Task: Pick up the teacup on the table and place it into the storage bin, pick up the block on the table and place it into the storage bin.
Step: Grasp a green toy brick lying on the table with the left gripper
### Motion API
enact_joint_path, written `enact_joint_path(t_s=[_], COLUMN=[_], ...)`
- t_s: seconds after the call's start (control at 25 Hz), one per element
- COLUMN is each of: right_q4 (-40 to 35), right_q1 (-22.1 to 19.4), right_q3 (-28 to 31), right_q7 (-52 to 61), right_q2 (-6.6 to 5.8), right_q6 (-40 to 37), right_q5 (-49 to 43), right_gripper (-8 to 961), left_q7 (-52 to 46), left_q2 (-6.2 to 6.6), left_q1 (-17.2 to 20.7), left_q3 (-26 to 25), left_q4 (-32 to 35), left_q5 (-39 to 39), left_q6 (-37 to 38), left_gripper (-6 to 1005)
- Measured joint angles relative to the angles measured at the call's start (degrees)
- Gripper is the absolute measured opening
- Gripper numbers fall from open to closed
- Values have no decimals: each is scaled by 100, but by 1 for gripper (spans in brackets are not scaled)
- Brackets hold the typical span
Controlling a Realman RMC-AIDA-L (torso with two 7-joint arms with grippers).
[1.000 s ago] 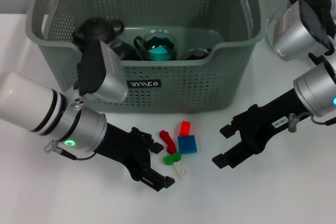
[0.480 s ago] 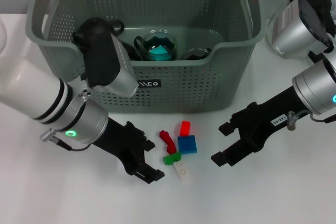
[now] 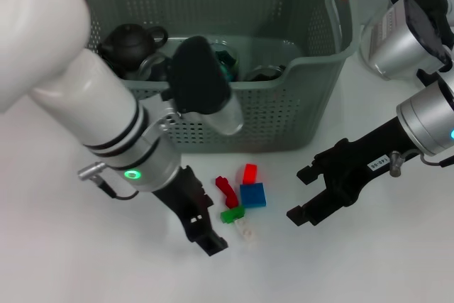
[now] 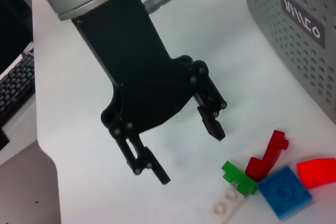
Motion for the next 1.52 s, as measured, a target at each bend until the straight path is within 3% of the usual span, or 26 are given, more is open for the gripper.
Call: enact_joint_path(t_s=[0.2, 0.64, 1.52], right_q4=[0, 0, -9], right_q1=[9, 13, 13], right_q3=[0, 5, -1], right_q7=[-25, -86, -118], right_q2=[-15, -20, -25], right_q6=[-1, -4, 20], right_q5=[-17, -59, -62], right_gripper=[943, 944, 943], left_q7=[-589, -1388, -2072], left_q2=[-12, -14, -14], left_q1=[-56, -183, -409], left_q3=[460, 932, 1178], left_q4=[139, -148, -476], left_q5=[9, 433, 403], left_q6=[-212, -803, -967], left_gripper=[760, 756, 748])
